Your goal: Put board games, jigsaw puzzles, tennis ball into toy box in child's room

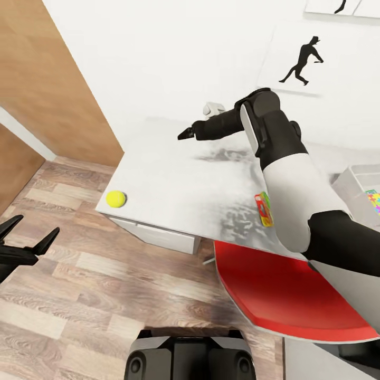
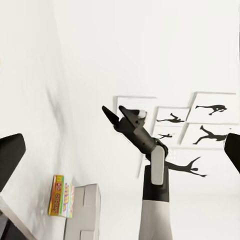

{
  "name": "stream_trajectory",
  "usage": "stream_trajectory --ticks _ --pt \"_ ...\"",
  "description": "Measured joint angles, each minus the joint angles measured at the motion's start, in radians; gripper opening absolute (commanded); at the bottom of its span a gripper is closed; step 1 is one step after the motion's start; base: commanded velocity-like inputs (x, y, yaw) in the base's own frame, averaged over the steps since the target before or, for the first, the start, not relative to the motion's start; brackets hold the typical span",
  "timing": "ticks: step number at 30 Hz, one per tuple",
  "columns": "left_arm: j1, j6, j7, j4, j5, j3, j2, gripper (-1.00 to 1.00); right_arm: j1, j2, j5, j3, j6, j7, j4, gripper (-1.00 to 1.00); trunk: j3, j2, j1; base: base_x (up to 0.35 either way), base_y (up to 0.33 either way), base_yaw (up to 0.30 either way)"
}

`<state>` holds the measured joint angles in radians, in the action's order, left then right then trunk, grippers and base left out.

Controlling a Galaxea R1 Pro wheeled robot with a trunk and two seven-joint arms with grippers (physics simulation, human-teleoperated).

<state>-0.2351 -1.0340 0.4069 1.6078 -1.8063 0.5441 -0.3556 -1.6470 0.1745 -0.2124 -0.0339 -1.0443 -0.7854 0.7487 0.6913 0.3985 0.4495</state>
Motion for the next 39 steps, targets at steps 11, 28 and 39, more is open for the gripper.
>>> stream_trajectory --ticks 11,28,39 --pt "0.007 0.000 -0.055 0.001 0.004 0.003 -0.008 1.00 0.019 0.000 0.110 -0.002 0.000 0.135 -0.001 1.00 0.000 0.000 0.000 0.000 0.000 0.299" --pt "-0.002 0.002 -0.129 0.000 0.002 -0.005 -0.004 1.00 0.057 0.000 0.153 -0.005 0.001 0.220 -0.001 1.00 0.000 0.000 0.000 0.000 0.000 0.300" --pt "-0.004 0.003 -0.145 0.000 0.002 -0.015 -0.003 1.00 0.114 0.000 0.153 -0.007 0.000 0.222 0.014 1.00 0.000 0.000 0.000 0.000 0.000 0.136"
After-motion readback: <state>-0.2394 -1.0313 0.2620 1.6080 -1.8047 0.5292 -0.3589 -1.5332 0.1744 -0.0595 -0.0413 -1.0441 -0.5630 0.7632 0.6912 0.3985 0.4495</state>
